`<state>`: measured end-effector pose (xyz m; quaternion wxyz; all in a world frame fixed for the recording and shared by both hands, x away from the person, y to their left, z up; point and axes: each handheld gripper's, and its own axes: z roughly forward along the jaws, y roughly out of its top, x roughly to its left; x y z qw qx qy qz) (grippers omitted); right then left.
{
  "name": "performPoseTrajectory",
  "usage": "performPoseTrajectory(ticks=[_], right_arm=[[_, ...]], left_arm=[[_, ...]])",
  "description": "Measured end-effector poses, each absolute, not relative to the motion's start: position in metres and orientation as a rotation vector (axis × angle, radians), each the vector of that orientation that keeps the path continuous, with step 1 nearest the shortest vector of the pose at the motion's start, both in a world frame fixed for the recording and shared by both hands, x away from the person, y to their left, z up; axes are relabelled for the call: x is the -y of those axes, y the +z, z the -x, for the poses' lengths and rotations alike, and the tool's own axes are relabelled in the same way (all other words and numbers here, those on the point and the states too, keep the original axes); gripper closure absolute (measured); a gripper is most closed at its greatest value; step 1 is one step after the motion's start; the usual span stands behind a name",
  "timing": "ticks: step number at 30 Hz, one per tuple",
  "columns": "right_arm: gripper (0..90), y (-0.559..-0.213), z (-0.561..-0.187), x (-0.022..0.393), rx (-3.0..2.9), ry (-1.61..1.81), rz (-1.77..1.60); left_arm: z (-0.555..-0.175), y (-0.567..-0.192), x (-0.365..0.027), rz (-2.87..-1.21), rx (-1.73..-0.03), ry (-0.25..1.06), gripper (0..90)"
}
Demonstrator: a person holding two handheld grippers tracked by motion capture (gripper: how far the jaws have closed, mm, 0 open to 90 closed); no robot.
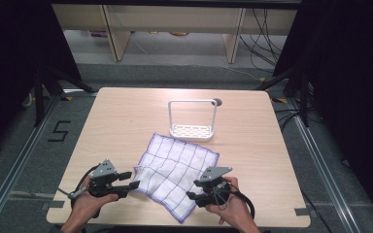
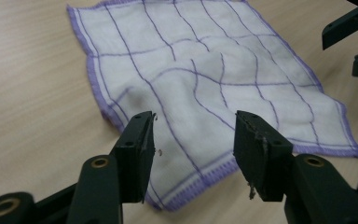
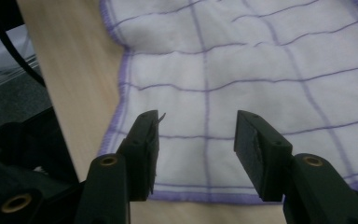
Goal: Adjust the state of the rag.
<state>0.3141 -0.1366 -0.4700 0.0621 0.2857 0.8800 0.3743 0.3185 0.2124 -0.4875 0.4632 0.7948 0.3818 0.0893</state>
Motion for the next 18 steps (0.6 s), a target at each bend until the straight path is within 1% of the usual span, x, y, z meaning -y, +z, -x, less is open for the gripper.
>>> performPoseTrajectory(ticks=[5,8,10,13,15,17,18], right_arm=[[50.0,-0.483,-0.298,0.119,-2.713,1.131,-0.844],[50.3,-0.492,-0.295,0.112,-2.726,1.102,-0.828],[53.2,-0.496,-0.294,0.108,-2.732,1.047,-0.789],[60.6,-0.504,-0.292,0.104,-2.74,0.98,-0.723],[71.4,-0.502,-0.292,0.106,-2.75,0.955,-0.751],[81.3,-0.503,-0.295,0.111,-2.763,0.975,-0.672],[84.5,-0.502,-0.295,0.114,-2.765,0.967,-0.667]], left_arm=[[-0.312,-0.49,-0.212,-1.94,-0.963,0.228,43.7],[-0.313,-0.492,-0.214,-1.955,-0.971,0.223,42.5],[-0.313,-0.493,-0.214,-1.952,-0.98,0.223,41.9],[-0.313,-0.493,-0.213,-1.957,-0.969,0.224,41.8],[-0.313,-0.493,-0.212,-1.965,-0.969,0.234,42.2],[-0.312,-0.494,-0.212,-1.972,-0.957,0.235,43.5],[-0.312,-0.495,-0.211,-1.982,-0.957,0.24,43.9]])
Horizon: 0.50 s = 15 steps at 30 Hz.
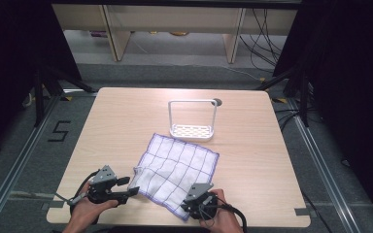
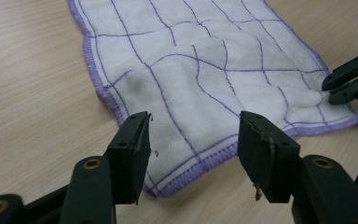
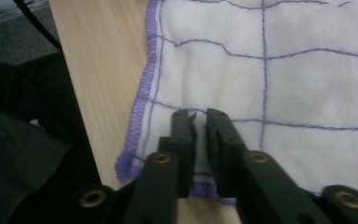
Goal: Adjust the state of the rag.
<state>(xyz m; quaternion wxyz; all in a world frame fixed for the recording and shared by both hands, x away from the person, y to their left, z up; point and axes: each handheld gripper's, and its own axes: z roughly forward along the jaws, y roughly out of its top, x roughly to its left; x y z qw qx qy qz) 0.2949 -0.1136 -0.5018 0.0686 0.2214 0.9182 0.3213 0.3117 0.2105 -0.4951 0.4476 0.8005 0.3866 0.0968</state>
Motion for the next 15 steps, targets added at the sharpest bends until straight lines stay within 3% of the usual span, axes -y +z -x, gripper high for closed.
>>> performPoseTrajectory(ticks=[15], right_arm=[[86.4,-0.489,-0.299,0.193,-2.819,1.046,-0.623]], left_arm=[[-0.31,-0.494,-0.206,-1.98,-0.949,0.236,38.9]])
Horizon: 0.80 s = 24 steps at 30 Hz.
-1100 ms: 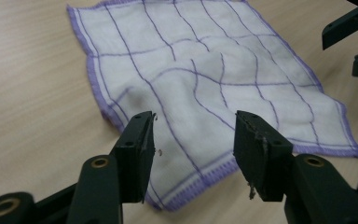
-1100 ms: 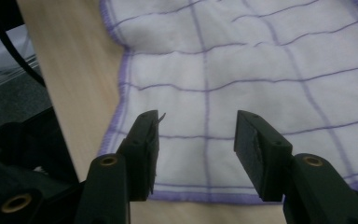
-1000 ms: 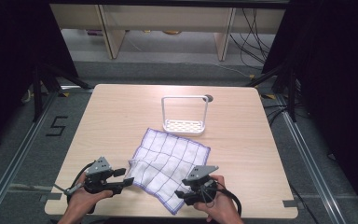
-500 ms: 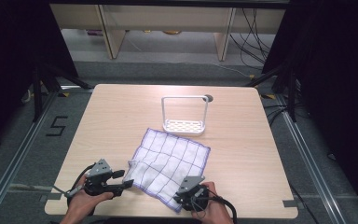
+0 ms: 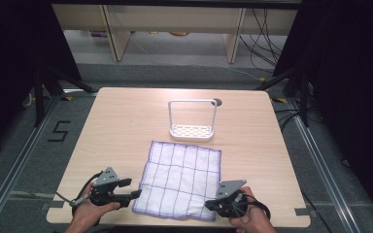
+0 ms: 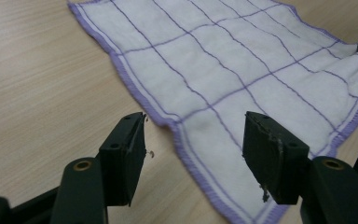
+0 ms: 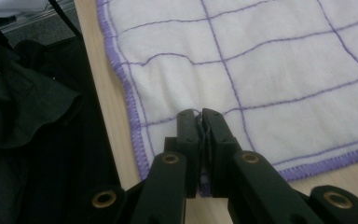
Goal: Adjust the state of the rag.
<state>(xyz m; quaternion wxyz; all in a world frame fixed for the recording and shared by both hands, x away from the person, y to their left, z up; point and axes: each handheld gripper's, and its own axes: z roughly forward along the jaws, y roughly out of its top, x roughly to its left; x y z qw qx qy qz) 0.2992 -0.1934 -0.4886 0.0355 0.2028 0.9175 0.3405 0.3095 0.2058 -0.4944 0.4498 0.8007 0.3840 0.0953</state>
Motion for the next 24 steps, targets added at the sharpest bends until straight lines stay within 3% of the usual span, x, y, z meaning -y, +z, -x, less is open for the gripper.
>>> performPoseTrajectory(ticks=[7,10,15,24], right_arm=[[83.5,-0.491,-0.31,0.214,-2.817,1.047,-0.663],[77.4,-0.487,-0.311,0.216,-2.796,1.068,-0.729],[59.8,-0.477,-0.318,0.216,-2.66,1.121,-0.894],[45.7,-0.467,-0.351,0.231,-2.373,1.204,-1.147]], left_arm=[[-0.316,-0.498,-0.204,-1.963,-0.99,0.243,37.2],[-0.322,-0.498,-0.199,-1.962,-0.984,0.259,36.4],[-0.345,-0.494,-0.192,-1.958,-1.005,0.303,34.6],[-0.386,-0.494,-0.177,-1.95,-1.041,0.313,28.3]])
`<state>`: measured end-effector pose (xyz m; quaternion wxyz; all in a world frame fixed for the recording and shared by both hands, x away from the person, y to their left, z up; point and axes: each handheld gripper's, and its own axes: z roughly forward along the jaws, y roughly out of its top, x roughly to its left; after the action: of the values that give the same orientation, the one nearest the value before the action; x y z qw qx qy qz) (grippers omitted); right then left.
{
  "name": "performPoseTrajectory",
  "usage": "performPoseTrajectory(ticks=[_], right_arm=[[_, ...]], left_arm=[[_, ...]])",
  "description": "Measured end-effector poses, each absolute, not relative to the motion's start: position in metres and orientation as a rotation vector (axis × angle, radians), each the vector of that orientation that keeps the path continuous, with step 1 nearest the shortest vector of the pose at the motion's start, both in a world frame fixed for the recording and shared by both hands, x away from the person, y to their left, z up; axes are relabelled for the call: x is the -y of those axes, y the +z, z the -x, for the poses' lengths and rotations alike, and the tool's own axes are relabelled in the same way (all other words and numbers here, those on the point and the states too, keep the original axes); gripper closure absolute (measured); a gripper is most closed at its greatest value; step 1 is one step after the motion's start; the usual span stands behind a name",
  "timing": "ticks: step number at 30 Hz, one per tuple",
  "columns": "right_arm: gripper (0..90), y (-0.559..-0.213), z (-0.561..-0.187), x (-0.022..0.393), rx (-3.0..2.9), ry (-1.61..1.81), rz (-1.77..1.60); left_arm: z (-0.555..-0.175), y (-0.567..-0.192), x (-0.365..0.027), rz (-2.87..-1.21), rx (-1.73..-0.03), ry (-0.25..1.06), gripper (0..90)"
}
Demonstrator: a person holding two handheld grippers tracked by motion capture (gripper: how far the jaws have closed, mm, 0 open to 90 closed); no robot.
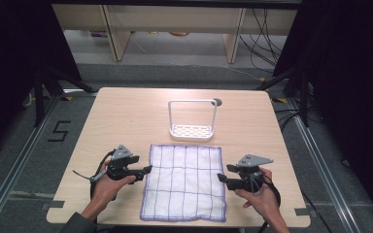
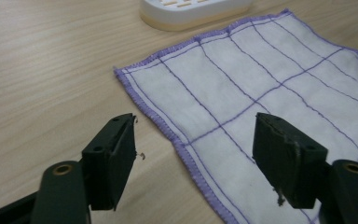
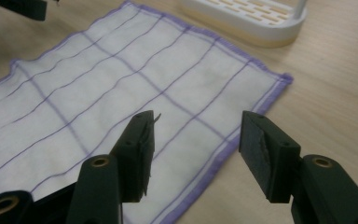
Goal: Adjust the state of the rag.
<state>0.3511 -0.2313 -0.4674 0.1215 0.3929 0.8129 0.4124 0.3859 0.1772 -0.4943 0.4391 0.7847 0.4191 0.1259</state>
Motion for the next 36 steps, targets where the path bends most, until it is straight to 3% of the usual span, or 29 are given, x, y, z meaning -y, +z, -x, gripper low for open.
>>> performPoseTrajectory(ticks=[17,36], right_arm=[[38.5,-0.465,-0.446,0.227,-2.296,1.084,-1.209],[43.2,-0.484,-0.464,0.208,-2.375,0.912,-1.195]], left_arm=[[-0.443,-0.493,-0.171,-1.985,-1.075,0.318,26.5],[-0.46,-0.502,-0.16,-2.108,-1.067,0.371,31.8]])
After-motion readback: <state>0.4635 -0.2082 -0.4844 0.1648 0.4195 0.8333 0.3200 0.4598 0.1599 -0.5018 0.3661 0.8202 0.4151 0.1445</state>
